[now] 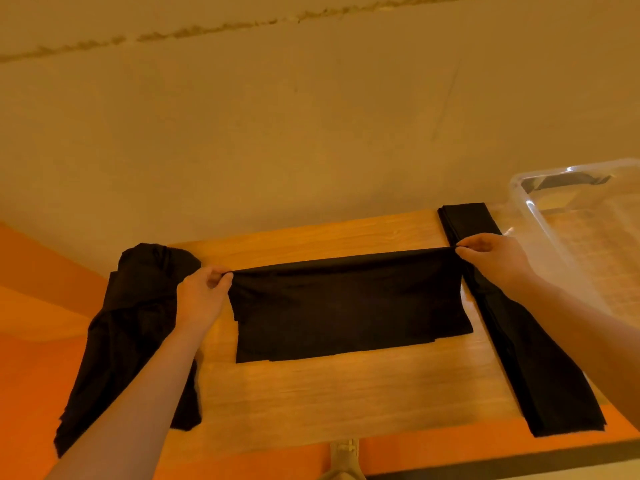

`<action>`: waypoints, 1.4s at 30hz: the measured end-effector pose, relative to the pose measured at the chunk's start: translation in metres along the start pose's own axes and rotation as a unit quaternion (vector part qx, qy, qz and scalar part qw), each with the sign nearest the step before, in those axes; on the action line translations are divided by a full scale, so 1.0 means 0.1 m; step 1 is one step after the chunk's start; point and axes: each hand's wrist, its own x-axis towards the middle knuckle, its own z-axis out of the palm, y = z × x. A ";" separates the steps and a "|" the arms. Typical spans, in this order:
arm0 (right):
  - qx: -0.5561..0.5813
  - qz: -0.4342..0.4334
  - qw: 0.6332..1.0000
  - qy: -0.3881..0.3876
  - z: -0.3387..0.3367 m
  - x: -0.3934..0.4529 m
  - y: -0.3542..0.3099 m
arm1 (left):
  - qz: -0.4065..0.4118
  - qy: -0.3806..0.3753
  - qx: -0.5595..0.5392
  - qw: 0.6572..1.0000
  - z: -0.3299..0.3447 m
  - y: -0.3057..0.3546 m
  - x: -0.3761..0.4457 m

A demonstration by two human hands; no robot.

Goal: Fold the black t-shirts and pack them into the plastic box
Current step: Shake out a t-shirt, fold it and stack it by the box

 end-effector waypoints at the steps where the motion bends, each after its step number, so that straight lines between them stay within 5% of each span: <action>1: 0.010 0.018 1.000 0.003 0.03 0.05 -0.03 | -0.011 -0.007 -0.006 1.000 0.02 0.02 0.07; 9: 0.166 0.091 0.982 0.003 0.27 -0.09 -0.39 | -0.104 -0.056 -0.114 0.986 0.06 0.41 0.13; 19: 0.173 0.038 0.982 -0.072 1.02 -1.30 -0.86 | -0.002 -0.128 -0.154 0.980 0.45 0.96 -0.90; 25: 0.240 0.054 0.969 -0.036 1.40 -1.56 -0.85 | -0.197 -0.131 -0.310 0.921 0.61 0.93 -1.16; 33: 0.301 0.064 0.952 -0.010 1.47 -1.75 -0.84 | -0.309 -0.158 -0.434 0.831 0.53 0.92 -1.19; 38: 0.329 0.079 0.941 -0.002 1.51 -1.79 -0.88 | -0.333 -0.149 -0.454 0.813 0.55 0.93 -1.24; 42: 0.350 0.073 0.934 0.005 1.50 -1.81 -0.88 | -0.294 -0.139 -0.449 0.832 0.55 0.99 -1.35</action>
